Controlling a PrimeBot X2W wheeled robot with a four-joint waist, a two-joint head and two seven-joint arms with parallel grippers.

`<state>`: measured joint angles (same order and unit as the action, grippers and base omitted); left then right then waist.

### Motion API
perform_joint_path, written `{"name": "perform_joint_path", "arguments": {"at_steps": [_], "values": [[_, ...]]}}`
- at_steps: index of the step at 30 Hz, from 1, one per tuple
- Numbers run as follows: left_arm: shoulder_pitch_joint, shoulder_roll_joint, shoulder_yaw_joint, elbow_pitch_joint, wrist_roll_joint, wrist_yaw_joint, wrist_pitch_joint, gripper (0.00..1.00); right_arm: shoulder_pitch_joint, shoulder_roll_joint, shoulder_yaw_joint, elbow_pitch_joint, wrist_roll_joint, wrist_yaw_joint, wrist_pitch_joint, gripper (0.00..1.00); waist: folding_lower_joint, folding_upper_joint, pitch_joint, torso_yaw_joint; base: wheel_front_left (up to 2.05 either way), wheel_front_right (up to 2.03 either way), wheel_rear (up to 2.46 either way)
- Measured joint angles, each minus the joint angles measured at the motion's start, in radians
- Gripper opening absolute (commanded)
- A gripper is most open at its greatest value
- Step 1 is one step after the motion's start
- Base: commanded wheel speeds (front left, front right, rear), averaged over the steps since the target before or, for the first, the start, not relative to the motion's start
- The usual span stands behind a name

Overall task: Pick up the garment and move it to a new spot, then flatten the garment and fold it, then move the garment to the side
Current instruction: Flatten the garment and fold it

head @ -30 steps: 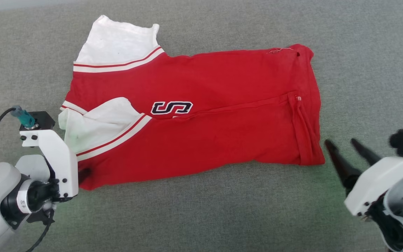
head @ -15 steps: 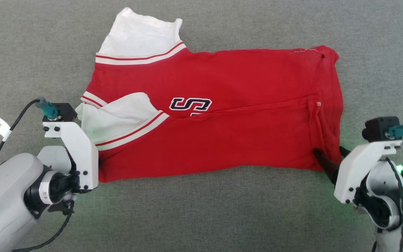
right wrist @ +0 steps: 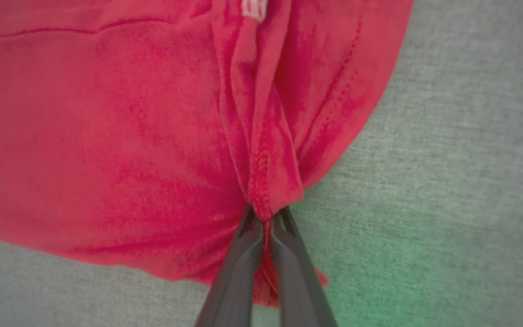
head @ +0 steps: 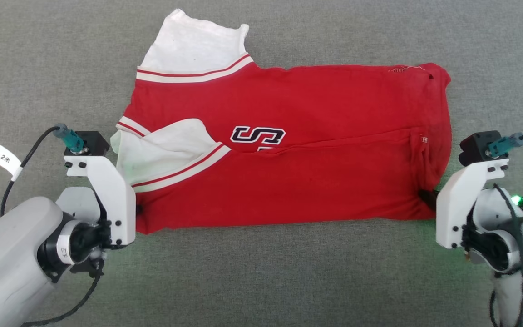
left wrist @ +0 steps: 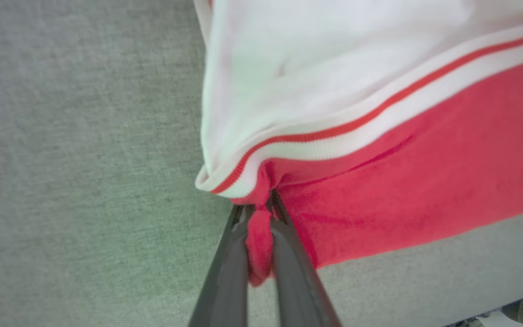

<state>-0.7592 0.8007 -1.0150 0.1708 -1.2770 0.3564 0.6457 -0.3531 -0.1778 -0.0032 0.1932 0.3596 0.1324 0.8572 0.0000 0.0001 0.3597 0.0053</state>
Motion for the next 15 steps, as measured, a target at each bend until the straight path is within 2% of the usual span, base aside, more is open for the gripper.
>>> {"name": "perform_joint_path", "arguments": {"at_steps": [1,6,11,15], "values": [[0.006,0.013,0.007,-0.019,-0.013,0.005,0.006,0.00,0.006,-0.026,0.011,-0.034,0.029,0.000,0.037,0.00,0.0000,-0.0001,-0.006,0.001,0.00,0.00,0.00],[0.033,0.072,0.003,-0.118,-0.021,0.051,0.034,0.00,0.065,-0.078,0.010,-0.153,0.095,-0.001,0.131,0.00,0.0000,-0.0001,-0.022,0.004,0.00,0.00,0.00],[0.069,0.148,0.012,-0.267,-0.030,0.132,0.051,0.00,0.141,-0.118,-0.024,-0.294,0.141,-0.001,0.223,0.00,0.0000,-0.0001,-0.028,0.014,0.00,0.00,0.00],[0.117,0.187,0.004,-0.374,-0.041,0.191,0.060,0.00,0.205,-0.152,-0.059,-0.375,0.167,-0.001,0.291,0.00,0.0000,0.0000,-0.025,0.021,0.00,0.00,0.00]]}}
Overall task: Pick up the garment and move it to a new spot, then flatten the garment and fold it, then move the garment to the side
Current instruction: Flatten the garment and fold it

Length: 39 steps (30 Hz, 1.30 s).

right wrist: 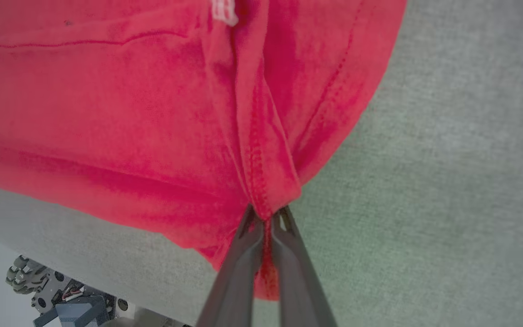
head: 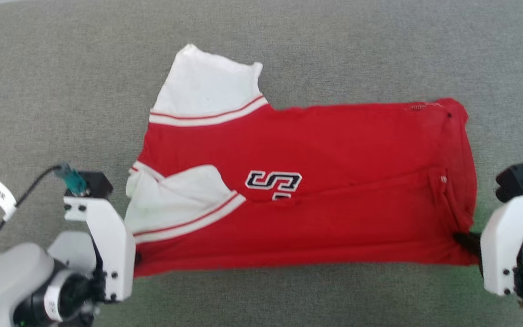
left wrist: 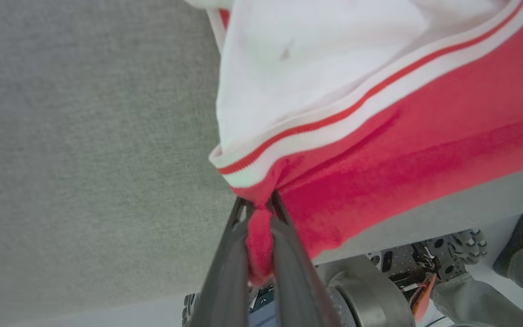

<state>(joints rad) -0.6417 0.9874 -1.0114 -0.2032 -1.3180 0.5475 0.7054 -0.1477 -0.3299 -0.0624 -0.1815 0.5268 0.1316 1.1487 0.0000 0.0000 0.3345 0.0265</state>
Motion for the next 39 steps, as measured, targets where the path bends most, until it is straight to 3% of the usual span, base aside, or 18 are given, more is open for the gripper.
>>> {"name": "perform_joint_path", "arguments": {"at_steps": [2,7,8,9,10,11,12,15,19,23,25,30,39], "values": [[0.021,0.003,-0.007,-0.025,-0.001,0.017,-0.002,0.00,0.027,-0.001,-0.014,-0.013,0.002,0.000,0.015,0.00,0.0000,0.0000,0.003,0.002,0.00,0.00,0.00],[0.054,-0.036,-0.024,0.014,-0.013,0.003,-0.012,0.02,0.040,0.011,-0.004,0.011,-0.021,0.000,-0.042,0.00,0.0000,0.0000,0.014,0.005,0.00,0.00,0.00],[0.055,-0.047,-0.026,0.033,-0.013,-0.008,-0.021,0.42,0.038,0.016,0.003,0.028,-0.028,-0.001,-0.060,0.01,0.0000,0.0000,0.016,0.004,0.00,0.00,0.00],[0.054,-0.054,-0.026,0.053,-0.012,-0.018,-0.024,0.71,0.035,0.017,0.014,0.039,-0.038,-0.001,-0.078,0.14,0.0000,0.0000,0.018,0.003,0.00,0.00,0.00],[0.053,-0.061,-0.025,0.070,-0.011,-0.027,-0.026,1.00,0.032,0.016,0.022,0.053,-0.053,0.000,-0.098,0.36,0.0000,0.0000,0.019,0.002,0.00,0.00,0.00],[0.052,-0.067,-0.023,0.084,-0.012,-0.035,-0.029,1.00,0.028,0.020,0.026,0.065,-0.059,0.000,-0.111,0.72,0.0000,0.0000,0.020,0.000,0.00,0.00,0.00],[0.049,-0.072,-0.021,0.093,-0.012,-0.043,-0.029,1.00,0.024,0.028,0.027,0.077,-0.060,0.000,-0.122,1.00,0.0000,0.0000,0.020,-0.002,0.00,0.00,0.00],[0.024,-0.065,-0.009,0.099,-0.012,-0.055,-0.028,1.00,0.014,0.041,0.029,0.091,-0.059,0.000,-0.159,1.00,0.0000,0.0000,0.015,-0.009,0.00,0.00,0.00],[-0.014,0.001,0.019,0.083,-0.006,-0.054,-0.009,1.00,0.019,0.049,0.000,0.079,-0.063,-0.001,-0.220,1.00,0.0000,0.0000,-0.001,-0.026,0.00,0.00,0.00],[-0.071,0.063,0.039,0.062,0.015,-0.057,0.022,1.00,0.024,0.106,-0.057,0.023,-0.084,-0.001,-0.315,1.00,0.0000,0.0000,-0.017,-0.057,0.00,0.00,0.00],[-0.113,0.077,0.049,0.064,0.037,-0.084,0.026,1.00,0.020,0.140,-0.075,-0.009,-0.094,-0.001,-0.369,1.00,0.0000,0.0000,-0.022,-0.079,0.00,0.00,0.00],[-0.228,0.051,0.073,0.171,0.104,-0.168,0.010,1.00,-0.004,0.203,-0.077,-0.063,-0.152,-0.001,-0.512,1.00,0.0000,0.0000,-0.027,-0.145,0.00,0.00,0.00],[-0.397,-0.087,0.089,0.547,0.181,-0.354,-0.077,1.00,-0.035,0.261,-0.010,-0.078,-0.190,-0.001,-0.689,1.00,0.0000,0.0000,-0.002,-0.277,0.00,0.00,0.00]]}}
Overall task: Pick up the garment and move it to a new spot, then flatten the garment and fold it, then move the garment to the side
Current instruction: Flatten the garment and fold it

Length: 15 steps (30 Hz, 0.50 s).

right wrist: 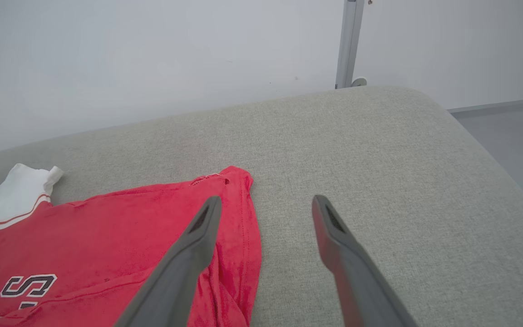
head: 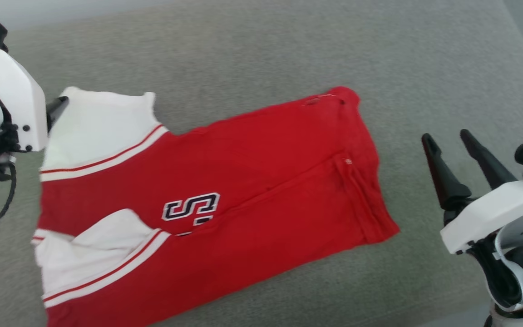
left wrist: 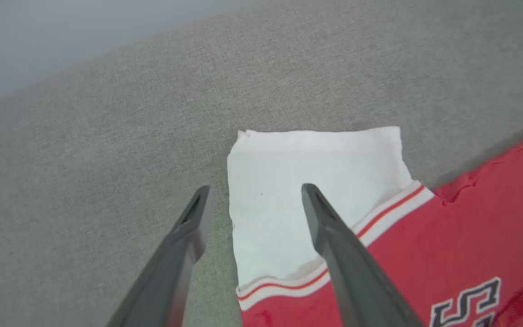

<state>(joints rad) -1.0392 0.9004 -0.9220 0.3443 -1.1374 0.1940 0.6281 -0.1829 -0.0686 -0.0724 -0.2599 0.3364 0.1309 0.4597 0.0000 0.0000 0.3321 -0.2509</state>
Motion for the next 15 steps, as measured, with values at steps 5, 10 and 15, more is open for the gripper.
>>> {"name": "perform_joint_path", "arguments": {"at_steps": [5,10,15], "values": [[-0.041,-0.056,-0.013,0.174,0.018,-0.053,-0.012,1.00,0.000,0.006,0.026,0.006,0.008,0.000,-0.003,1.00,-0.0001,0.0000,0.023,-0.046,0.00,0.00,0.00],[-0.071,-0.118,-0.040,0.366,0.038,-0.089,-0.009,1.00,-0.011,0.010,0.036,0.010,0.019,0.000,0.012,1.00,-0.0001,0.0000,0.057,-0.071,0.00,0.00,0.00],[-0.119,-0.171,-0.050,0.506,0.057,-0.099,-0.015,1.00,-0.043,0.012,0.047,0.036,0.033,0.000,0.064,1.00,0.0000,0.0000,0.081,-0.071,0.00,0.00,0.00]]}}
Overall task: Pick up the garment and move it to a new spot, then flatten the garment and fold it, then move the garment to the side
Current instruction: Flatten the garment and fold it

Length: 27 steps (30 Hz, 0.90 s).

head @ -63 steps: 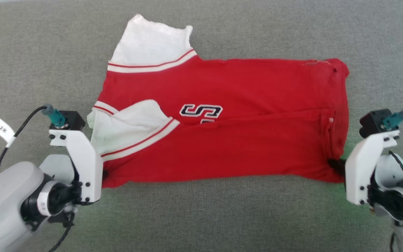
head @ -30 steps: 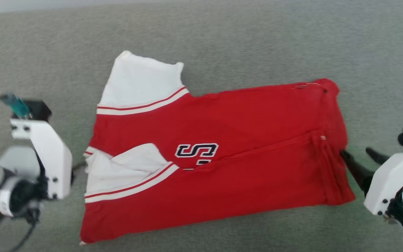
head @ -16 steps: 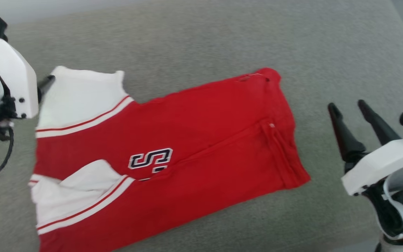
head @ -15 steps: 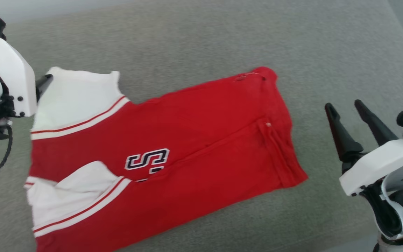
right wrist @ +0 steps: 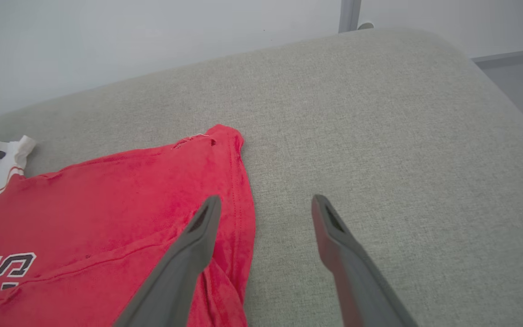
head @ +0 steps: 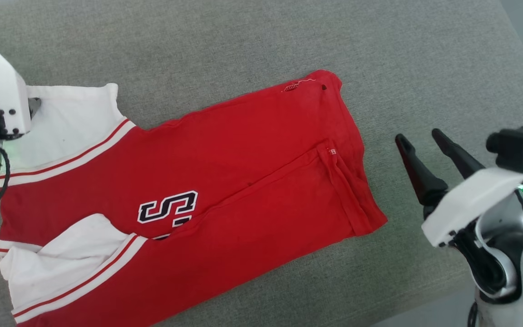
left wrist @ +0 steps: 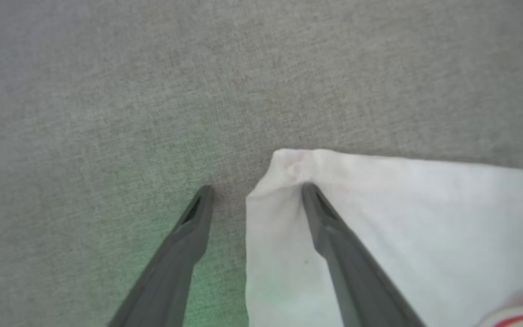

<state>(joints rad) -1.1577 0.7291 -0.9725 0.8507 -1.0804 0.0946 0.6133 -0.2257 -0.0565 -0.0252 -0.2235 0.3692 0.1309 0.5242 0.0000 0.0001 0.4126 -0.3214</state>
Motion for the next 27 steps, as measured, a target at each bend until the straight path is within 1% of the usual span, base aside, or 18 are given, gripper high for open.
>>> {"name": "perform_joint_path", "arguments": {"at_steps": [1,2,4,5,10,15,18,22,24,25,26,27], "values": [[-0.008,-0.011,0.002,0.021,-0.003,-0.005,0.013,1.00,-0.010,0.000,0.002,0.008,0.001,0.000,0.016,1.00,0.0000,0.0000,0.004,0.001,0.00,0.00,0.00],[-0.017,-0.025,0.008,0.048,-0.023,-0.007,0.043,0.00,-0.021,0.000,0.008,0.017,0.002,0.000,0.031,1.00,0.0000,0.0000,0.008,0.002,0.00,0.00,0.00],[-0.046,-0.051,0.010,0.083,-0.041,-0.011,0.106,0.00,-0.053,0.002,0.015,0.040,0.013,0.000,0.058,1.00,0.0000,0.0001,0.015,0.007,0.00,0.00,0.00],[-0.056,-0.061,0.009,0.095,-0.044,-0.012,0.117,0.00,-0.075,-0.004,0.022,0.057,0.012,0.000,0.077,1.00,0.0000,0.0000,0.019,0.010,0.00,0.00,0.00],[-0.105,-0.120,-0.022,0.126,-0.014,-0.075,0.093,0.00,-0.223,-0.035,0.059,0.162,0.010,0.000,0.125,1.00,0.0000,0.0000,0.036,0.044,0.00,0.00,0.00],[-0.155,-0.185,-0.037,0.168,0.009,-0.115,0.078,0.00,-0.382,-0.055,0.092,0.343,0.013,0.000,0.172,1.00,0.0000,0.0000,0.053,0.093,0.00,0.00,0.00],[-0.178,-0.218,-0.040,0.196,0.009,-0.131,0.068,0.00,-0.473,-0.082,0.111,0.475,0.004,0.000,0.200,1.00,0.0000,0.0000,0.063,0.121,0.00,0.00,0.00],[-0.204,-0.255,-0.044,0.231,0.015,-0.148,0.050,0.00,-0.583,-0.097,0.143,0.645,-0.016,0.000,0.233,1.00,0.0000,0.0000,0.076,0.151,0.00,0.00,0.00],[-0.213,-0.269,-0.044,0.247,0.015,-0.157,0.044,0.00,-0.623,-0.091,0.154,0.725,-0.016,0.000,0.263,1.00,0.0000,0.0000,0.080,0.161,0.00,0.00,0.00],[-0.217,-0.282,-0.047,0.262,0.016,-0.166,0.036,0.00,-0.668,-0.094,0.171,0.798,-0.015,0.000,0.309,0.95,0.0000,0.0000,0.083,0.167,0.00,0.00,0.00],[-0.220,-0.289,-0.048,0.270,0.016,-0.167,0.029,0.00,-0.687,-0.094,0.183,0.827,-0.007,0.000,0.337,0.40,0.0000,0.0000,0.083,0.171,0.00,0.00,0.00],[-0.222,-0.295,-0.048,0.277,0.016,-0.170,0.024,0.00,-0.705,-0.096,0.199,0.846,0.004,0.000,0.361,0.00,0.0000,0.0000,0.083,0.175,0.00,0.00,0.00]]}}
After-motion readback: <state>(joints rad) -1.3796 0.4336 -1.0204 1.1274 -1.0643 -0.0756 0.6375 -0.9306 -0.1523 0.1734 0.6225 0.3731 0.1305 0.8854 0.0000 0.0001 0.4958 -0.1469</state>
